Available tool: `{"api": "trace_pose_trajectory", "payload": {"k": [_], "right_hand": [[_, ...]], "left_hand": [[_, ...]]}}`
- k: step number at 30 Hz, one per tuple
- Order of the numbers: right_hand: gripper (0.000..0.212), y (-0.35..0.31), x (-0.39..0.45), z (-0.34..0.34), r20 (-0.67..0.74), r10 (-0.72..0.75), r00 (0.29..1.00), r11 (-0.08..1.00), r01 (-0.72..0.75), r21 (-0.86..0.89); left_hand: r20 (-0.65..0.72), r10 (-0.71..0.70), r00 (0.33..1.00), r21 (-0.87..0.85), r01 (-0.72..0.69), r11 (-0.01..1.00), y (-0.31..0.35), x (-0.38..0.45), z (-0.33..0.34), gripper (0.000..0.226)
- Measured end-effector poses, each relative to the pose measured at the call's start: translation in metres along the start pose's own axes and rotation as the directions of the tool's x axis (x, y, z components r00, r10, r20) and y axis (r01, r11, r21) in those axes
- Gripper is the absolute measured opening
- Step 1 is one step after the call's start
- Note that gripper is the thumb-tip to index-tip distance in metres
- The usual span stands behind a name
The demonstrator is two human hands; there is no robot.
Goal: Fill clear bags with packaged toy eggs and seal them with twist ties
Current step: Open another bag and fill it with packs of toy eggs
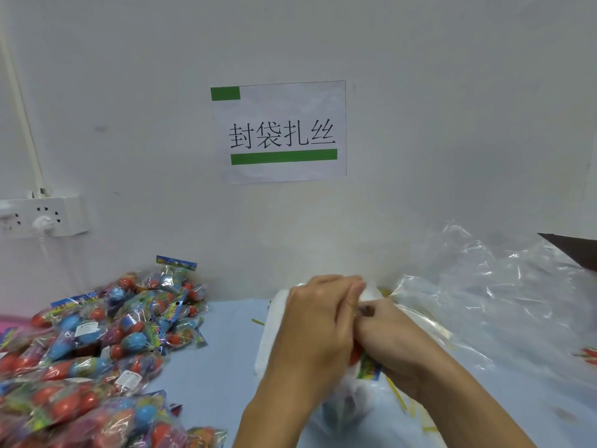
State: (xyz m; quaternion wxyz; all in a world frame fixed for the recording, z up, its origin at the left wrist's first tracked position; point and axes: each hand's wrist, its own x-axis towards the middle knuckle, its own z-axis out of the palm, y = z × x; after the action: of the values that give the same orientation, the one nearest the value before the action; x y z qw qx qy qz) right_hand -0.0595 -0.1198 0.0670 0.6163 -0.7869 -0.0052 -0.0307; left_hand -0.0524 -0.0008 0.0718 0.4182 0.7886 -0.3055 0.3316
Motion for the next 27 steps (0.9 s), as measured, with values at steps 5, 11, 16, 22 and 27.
{"api": "trace_pose_trajectory", "payload": {"k": [5,11,16,22,27], "right_hand": [[0.021,0.004,0.002,-0.011,-0.059,-0.051,0.997,0.981,0.039,-0.191],[0.028,-0.001,-0.002,-0.030,-0.090,0.063,0.994,0.994,-0.070,-0.083],[0.011,0.003,0.001,-0.033,-0.069,0.037,0.997,0.997,-0.041,-0.060],[0.011,0.000,-0.001,-0.033,-0.060,0.026,0.998,1.000,-0.027,-0.014],[0.032,0.000,0.000,-0.037,-0.147,0.086,0.985,0.996,-0.085,0.013]], "left_hand": [[0.068,0.063,0.996,-0.120,-0.054,0.991,0.016,-0.005,0.011,0.035],[-0.083,-0.346,0.935,-0.452,0.274,0.849,0.002,0.004,-0.013,0.033],[0.023,-0.707,0.707,-0.099,0.705,0.702,-0.050,-0.001,-0.027,0.040],[0.465,-0.708,0.531,-0.004,0.801,0.599,-0.066,-0.019,-0.005,0.020],[0.256,-0.630,0.734,-0.199,0.677,0.708,-0.063,-0.015,-0.009,0.027]]}}
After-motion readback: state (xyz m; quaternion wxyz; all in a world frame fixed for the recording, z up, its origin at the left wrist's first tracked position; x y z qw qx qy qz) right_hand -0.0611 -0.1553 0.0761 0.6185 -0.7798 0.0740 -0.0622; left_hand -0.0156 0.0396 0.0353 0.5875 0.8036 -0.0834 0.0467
